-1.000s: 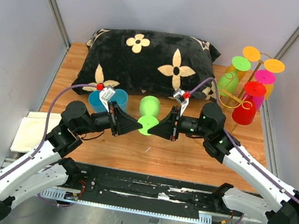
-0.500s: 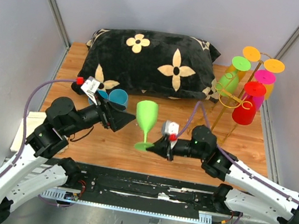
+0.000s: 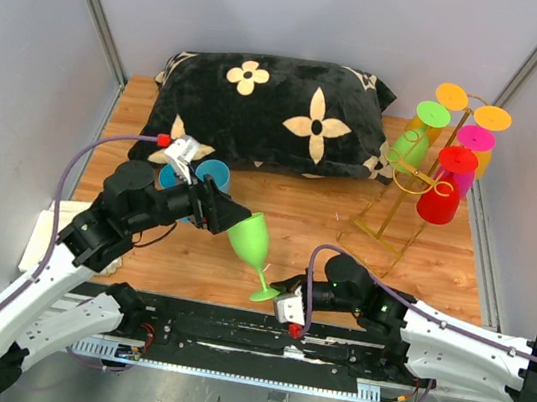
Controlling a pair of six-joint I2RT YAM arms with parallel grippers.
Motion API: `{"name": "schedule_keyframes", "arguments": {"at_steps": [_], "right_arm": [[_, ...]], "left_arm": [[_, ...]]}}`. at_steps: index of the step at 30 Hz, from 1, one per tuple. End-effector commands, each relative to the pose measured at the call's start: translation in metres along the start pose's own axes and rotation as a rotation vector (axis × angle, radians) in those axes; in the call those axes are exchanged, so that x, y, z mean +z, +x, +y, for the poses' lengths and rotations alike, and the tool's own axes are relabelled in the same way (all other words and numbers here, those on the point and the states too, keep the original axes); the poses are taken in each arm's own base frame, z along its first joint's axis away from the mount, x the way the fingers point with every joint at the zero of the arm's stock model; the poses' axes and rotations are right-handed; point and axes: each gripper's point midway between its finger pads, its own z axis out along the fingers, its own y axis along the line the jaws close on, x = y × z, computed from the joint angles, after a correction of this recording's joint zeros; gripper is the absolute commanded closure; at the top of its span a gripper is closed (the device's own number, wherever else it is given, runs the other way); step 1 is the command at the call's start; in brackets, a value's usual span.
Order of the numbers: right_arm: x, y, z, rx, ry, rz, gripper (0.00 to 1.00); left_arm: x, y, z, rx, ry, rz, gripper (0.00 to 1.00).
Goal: Take the wine glass off the wine glass rack
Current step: Place the wine glass at the center of the board.
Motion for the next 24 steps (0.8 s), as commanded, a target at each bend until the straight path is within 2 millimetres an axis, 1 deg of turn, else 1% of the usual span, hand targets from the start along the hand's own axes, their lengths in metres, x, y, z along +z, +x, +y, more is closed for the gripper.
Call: {"name": "schedule_keyframes", "arguments": {"at_steps": [1,4,6,9,10,16,18,20,21,24], "right_arm": [[-0.003,-0.007,-0.008,-0.104,0.02,-0.016,0.98],[-0.006,-0.006,-0.002,-0.089,0.006,-0.017,0.99],[-0.008,-0.006,0.001,-0.083,0.0,-0.02,0.99],[-0.01,-0.009,0.006,-0.076,-0.018,-0.033,0.99],[-0.011,-0.009,0.006,-0.076,-0.02,-0.033,0.99],[-0.011,-0.002,0.009,-0.063,-0.027,-0.003,0.99],[-0.011,-0.001,0.009,-0.064,-0.027,0.001,0.99],[-0.011,-0.001,0.007,-0.069,-0.016,0.002,0.99],[-0.011,-0.001,0.006,-0.072,-0.011,0.003,0.99],[-0.012,0.0,0.001,-0.081,0.015,0.008,0.99]], "left_arm": [[0.012,0.021,-0.009,-0.002,0.061,0.155,0.12],[0.016,0.026,-0.006,0.0,0.049,0.196,0.11],[0.017,0.034,-0.013,0.003,0.104,0.234,0.11],[0.016,0.044,-0.026,-0.003,0.199,0.292,0.19],[0.014,0.045,-0.031,-0.002,0.232,0.299,0.22],[0.004,0.045,-0.045,0.02,0.316,0.293,0.33],[-0.002,0.054,-0.055,0.032,0.391,0.338,0.37],[-0.008,0.061,-0.062,0.05,0.433,0.372,0.38],[-0.009,0.064,-0.063,0.059,0.436,0.385,0.38],[-0.01,0.069,-0.057,0.079,0.409,0.407,0.39]]}}
